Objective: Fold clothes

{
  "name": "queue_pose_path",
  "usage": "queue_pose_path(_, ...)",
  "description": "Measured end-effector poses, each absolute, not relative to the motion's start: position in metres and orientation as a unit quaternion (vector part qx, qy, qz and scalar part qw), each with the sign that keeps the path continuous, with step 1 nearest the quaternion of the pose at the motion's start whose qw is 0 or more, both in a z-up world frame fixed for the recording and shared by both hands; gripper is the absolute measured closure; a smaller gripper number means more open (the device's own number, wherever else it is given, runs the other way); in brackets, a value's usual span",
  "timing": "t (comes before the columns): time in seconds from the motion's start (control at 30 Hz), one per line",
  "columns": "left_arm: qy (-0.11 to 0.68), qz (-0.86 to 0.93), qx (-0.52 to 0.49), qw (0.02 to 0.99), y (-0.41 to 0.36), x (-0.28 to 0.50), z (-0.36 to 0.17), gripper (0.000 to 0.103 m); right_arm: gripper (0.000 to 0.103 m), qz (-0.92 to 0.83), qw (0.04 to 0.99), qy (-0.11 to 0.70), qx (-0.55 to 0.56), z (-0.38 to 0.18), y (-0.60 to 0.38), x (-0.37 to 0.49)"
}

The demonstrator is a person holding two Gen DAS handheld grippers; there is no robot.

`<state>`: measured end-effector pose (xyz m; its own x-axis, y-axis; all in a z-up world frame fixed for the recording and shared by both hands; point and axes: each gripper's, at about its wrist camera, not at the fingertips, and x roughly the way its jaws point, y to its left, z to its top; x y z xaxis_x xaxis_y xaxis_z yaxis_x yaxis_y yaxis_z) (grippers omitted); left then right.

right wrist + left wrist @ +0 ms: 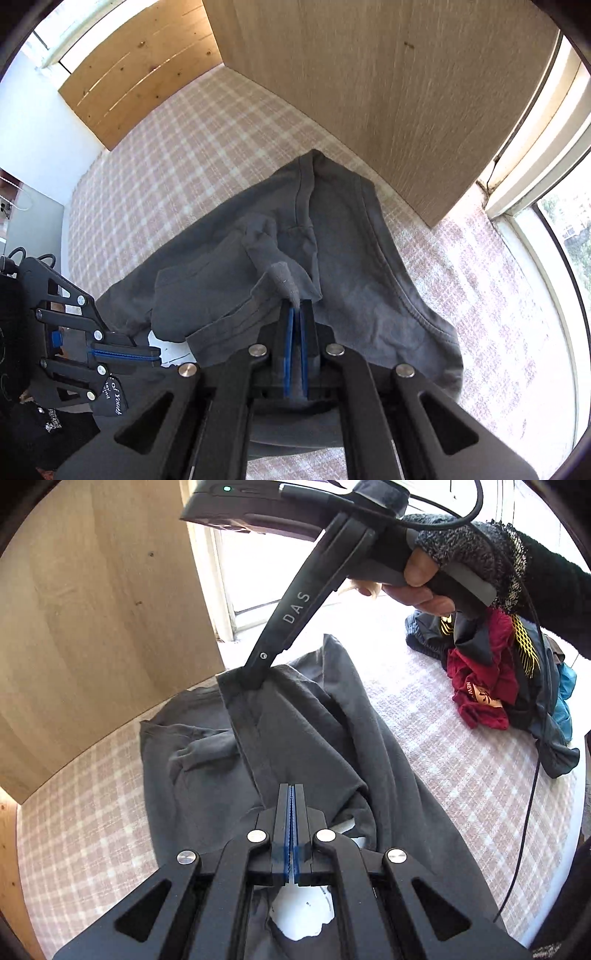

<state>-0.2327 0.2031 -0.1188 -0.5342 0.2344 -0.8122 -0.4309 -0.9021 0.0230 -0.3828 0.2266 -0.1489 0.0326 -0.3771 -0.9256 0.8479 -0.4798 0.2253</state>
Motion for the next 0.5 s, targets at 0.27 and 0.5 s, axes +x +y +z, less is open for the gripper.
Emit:
queue_pose_path(0.27,0.056,0.871,-0.454,0.182,0.166,-0.256,-0.131,0.08,0.1,-0.665,0.515,0.186,0.507,-0.125,0.218,-0.381)
queue_pose_path(0.5,0.077,0.847,-0.486,0.201,0.189,-0.286,-0.16,0.071,0.1,-0.667,0.52,0.166,0.507,-0.116,0.235,-0.386)
